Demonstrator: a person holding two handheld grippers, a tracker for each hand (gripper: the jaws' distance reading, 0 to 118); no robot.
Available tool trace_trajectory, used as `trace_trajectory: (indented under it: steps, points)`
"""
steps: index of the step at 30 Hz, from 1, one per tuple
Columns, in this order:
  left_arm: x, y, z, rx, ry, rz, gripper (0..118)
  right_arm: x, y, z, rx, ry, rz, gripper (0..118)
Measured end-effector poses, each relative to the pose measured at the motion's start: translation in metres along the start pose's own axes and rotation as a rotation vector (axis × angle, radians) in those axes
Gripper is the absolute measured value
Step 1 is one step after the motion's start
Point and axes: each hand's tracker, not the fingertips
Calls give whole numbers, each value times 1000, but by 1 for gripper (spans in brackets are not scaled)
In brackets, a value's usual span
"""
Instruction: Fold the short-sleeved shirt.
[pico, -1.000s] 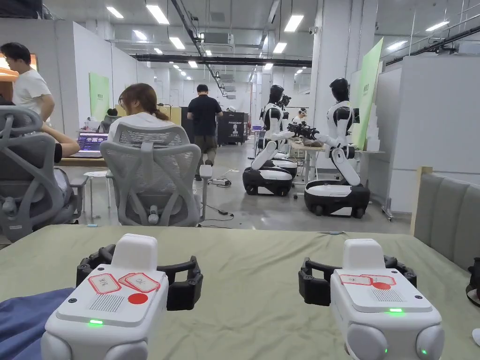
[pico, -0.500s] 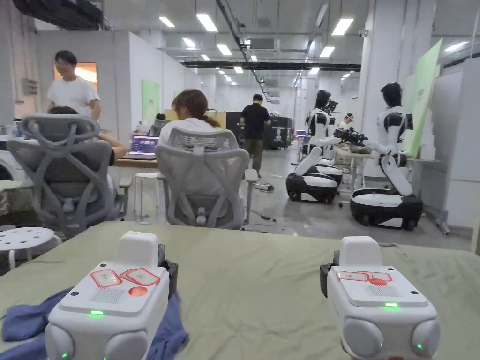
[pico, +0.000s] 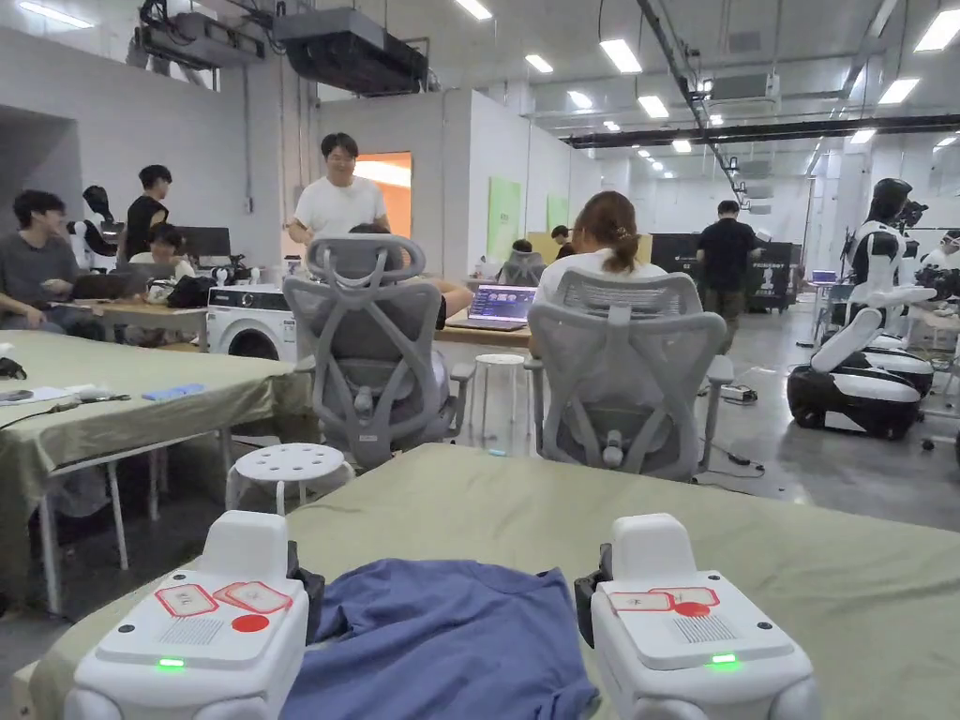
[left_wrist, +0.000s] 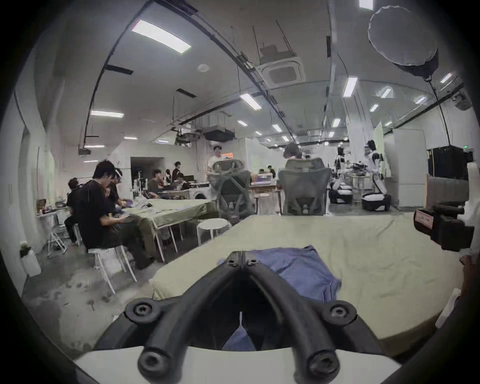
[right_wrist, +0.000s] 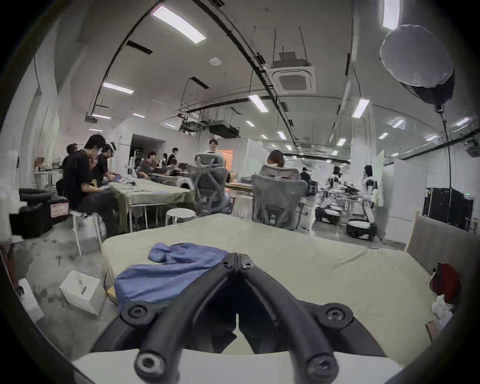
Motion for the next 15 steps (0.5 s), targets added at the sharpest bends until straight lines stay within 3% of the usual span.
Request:
trace_trajectory:
  steps: [7,11,15]
  points:
    - [50,-14,-115,-243,-134,-50,0,30,-8,-60,-100,20,2,0]
    - [91,-29,-225,-446,-289,-57,0,45,-17,-104,-159,38,20,0]
    - [130,-49,-325,-638,-344,-85,0,61,-30,-150,-213,62,17,0]
